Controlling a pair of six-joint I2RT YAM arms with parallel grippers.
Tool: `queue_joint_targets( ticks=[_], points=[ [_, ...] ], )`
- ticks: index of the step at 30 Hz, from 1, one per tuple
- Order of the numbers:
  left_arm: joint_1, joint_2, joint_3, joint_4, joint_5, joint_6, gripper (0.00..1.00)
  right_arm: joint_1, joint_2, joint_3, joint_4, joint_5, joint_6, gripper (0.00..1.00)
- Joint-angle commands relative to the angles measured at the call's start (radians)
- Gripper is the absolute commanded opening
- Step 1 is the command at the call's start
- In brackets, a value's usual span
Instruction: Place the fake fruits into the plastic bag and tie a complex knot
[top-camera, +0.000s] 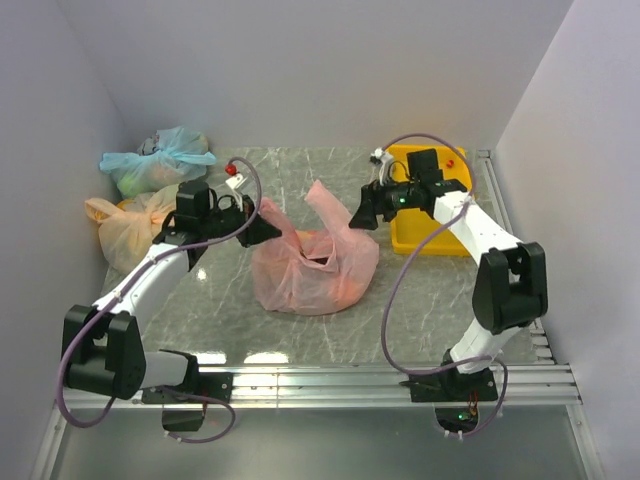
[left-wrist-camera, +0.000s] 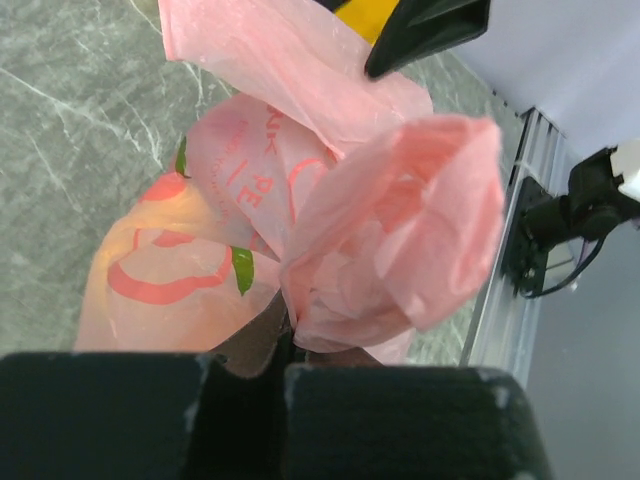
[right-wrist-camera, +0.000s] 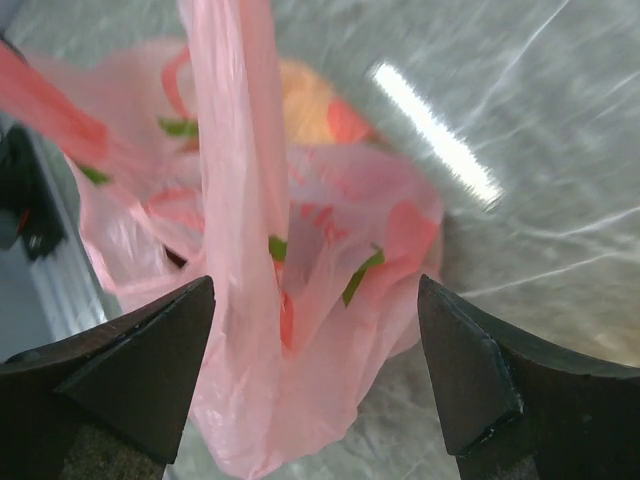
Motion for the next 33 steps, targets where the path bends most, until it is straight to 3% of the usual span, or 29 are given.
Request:
queue_joint_targets(
  ticks=[1,5,7,8,11,12,16,26,27,28,30,31,33],
  points=[
    [-0.003,0.029,0.099,-0.138,0.048,0.145,0.01,0.007,0.027,0.086,-0.076,-0.141,-0.108,0.89],
    [-0.007,0.058,0.15,-0.204,0.052,0.211,0.01,0.016,0.083,0.121,-0.102,-0.219,-0.137,0.83],
    [-0.009,0.064,0.162,-0.227,0.058,0.24,0.01,0.03,0.106,0.135,-0.116,-0.247,-0.155,0.62],
    [-0.015,0.07,0.166,-0.253,0.065,0.256,0.01,0.036,0.118,0.155,-0.125,-0.25,-0.169,0.42],
    [-0.055,0.092,0.223,-0.357,0.068,0.361,0.01,0.07,0.145,0.187,-0.128,-0.245,-0.172,0.04],
    [-0.069,0.102,0.238,-0.384,0.063,0.395,0.0,0.098,0.155,0.195,-0.131,-0.236,-0.175,0.0],
    [-0.141,0.162,0.306,-0.465,0.032,0.523,0.0,0.166,0.179,0.236,-0.159,-0.204,-0.174,0.0],
    [-0.227,0.291,0.473,-0.462,-0.018,0.515,0.04,0.206,0.136,0.16,-0.068,-0.227,-0.089,0.0],
    [-0.227,0.293,0.475,-0.458,-0.017,0.501,0.05,0.203,0.13,0.157,-0.079,-0.245,-0.098,0.03],
    [-0.225,0.293,0.475,-0.447,-0.012,0.482,0.05,0.202,0.129,0.157,-0.094,-0.256,-0.129,0.15],
    [-0.228,0.293,0.466,-0.444,-0.004,0.475,0.04,0.177,0.121,0.148,-0.136,-0.302,-0.155,0.27],
    [-0.228,0.29,0.463,-0.444,-0.004,0.474,0.03,0.168,0.118,0.137,-0.144,-0.309,-0.177,0.37],
    [-0.228,0.287,0.453,-0.45,-0.006,0.48,0.02,0.145,0.106,0.129,-0.18,-0.319,-0.212,0.43]
  ],
)
